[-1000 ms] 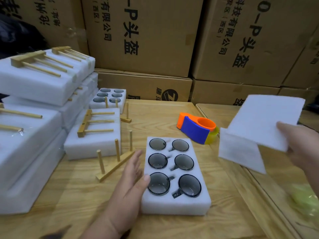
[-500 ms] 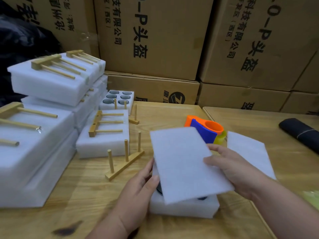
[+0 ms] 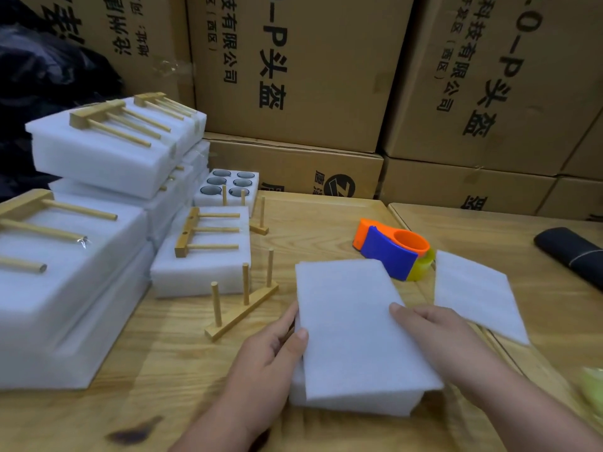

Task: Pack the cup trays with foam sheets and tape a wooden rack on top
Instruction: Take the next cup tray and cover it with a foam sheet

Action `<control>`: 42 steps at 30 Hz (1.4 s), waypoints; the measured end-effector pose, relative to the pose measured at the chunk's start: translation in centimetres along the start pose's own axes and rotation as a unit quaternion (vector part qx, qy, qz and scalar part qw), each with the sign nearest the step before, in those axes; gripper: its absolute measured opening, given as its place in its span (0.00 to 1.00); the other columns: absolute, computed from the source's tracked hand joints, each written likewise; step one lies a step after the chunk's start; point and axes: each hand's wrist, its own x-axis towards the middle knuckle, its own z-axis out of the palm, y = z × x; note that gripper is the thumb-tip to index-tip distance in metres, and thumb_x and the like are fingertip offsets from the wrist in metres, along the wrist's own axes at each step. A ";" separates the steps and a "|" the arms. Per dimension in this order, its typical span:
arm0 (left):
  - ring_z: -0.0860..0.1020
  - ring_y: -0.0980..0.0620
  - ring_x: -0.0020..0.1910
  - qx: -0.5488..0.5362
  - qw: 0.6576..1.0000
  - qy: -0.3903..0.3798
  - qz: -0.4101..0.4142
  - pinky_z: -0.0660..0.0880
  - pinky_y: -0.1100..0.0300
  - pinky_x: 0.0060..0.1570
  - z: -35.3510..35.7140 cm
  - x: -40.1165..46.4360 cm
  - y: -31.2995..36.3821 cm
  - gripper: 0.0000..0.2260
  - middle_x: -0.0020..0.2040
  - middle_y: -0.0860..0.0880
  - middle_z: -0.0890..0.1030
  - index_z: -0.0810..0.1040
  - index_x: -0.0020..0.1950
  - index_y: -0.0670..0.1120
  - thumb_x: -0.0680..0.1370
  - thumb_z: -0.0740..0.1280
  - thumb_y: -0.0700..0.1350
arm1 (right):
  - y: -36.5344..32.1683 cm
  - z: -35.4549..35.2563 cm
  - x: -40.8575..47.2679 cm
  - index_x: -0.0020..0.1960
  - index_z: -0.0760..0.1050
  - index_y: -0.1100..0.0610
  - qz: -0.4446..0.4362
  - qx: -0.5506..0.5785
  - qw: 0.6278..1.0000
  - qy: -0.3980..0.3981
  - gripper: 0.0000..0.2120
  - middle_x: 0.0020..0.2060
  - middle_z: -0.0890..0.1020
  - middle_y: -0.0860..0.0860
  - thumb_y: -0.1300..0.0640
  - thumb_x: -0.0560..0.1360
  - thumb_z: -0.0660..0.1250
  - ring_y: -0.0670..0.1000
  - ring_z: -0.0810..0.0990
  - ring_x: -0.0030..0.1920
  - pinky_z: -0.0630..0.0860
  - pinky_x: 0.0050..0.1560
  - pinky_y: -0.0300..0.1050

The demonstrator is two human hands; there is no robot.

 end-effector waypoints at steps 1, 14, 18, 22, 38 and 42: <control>0.78 0.66 0.64 -0.002 1.000 0.015 -0.008 0.73 0.73 0.57 -0.1 0.0 0.0 0.16 0.61 0.65 0.82 0.76 0.70 0.54 0.83 0.66 0.43 | 0.2 0.2 0.3 0.41 0.86 0.57 0.002 0.003 1.000 0.010 0.19 0.36 0.88 0.50 0.42 0.78 0.69 0.52 0.87 0.37 0.78 0.39 0.46; 0.76 0.66 0.66 0.087 0.995 0.038 -0.009 0.71 0.61 0.69 -0.1 -0.8 0.3 0.29 0.66 0.61 0.80 0.74 0.75 0.49 0.73 0.68 0.54 | 2.0 0.3 1.8 0.42 0.86 0.59 0.021 0.118 0.992 -0.039 0.16 0.43 0.88 0.56 0.48 0.78 0.70 0.55 0.88 0.42 0.78 0.38 0.43; 0.78 0.64 0.64 0.057 0.996 0.058 -0.038 0.74 0.58 0.69 -0.3 0.1 0.4 0.22 0.61 0.61 0.83 0.78 0.71 0.49 0.76 0.70 0.49 | 1.9 0.9 2.1 0.43 0.86 0.56 0.020 0.136 0.990 -0.042 0.15 0.45 0.88 0.56 0.46 0.78 0.70 0.57 0.88 0.45 0.79 0.44 0.47; 0.79 0.65 0.62 0.064 0.993 0.083 -0.054 0.74 0.56 0.69 -0.3 0.2 0.6 0.20 0.60 0.61 0.84 0.81 0.68 0.51 0.77 0.70 0.51 | 1.8 1.3 2.3 0.42 0.86 0.54 0.016 0.152 0.987 -0.042 0.13 0.45 0.88 0.56 0.47 0.78 0.70 0.57 0.88 0.45 0.79 0.44 0.47; 0.82 0.64 0.57 0.075 0.992 0.093 -0.036 0.77 0.68 0.54 -0.2 -0.6 0.9 0.14 0.53 0.60 0.86 0.87 0.58 0.56 0.81 0.67 0.39 | 2.4 1.2 2.6 0.45 0.79 0.67 -0.012 0.155 0.988 -0.023 0.24 0.43 0.86 0.64 0.43 0.77 0.72 0.58 0.83 0.39 0.75 0.42 0.49; 0.82 0.64 0.57 0.074 0.992 0.097 -0.037 0.77 0.70 0.54 -0.2 -0.6 1.0 0.14 0.52 0.61 0.86 0.87 0.57 0.57 0.81 0.67 0.39 | 2.2 2.0 3.2 0.41 0.86 0.55 -0.012 0.183 0.983 0.016 0.15 0.41 0.88 0.57 0.49 0.80 0.68 0.56 0.87 0.40 0.78 0.42 0.47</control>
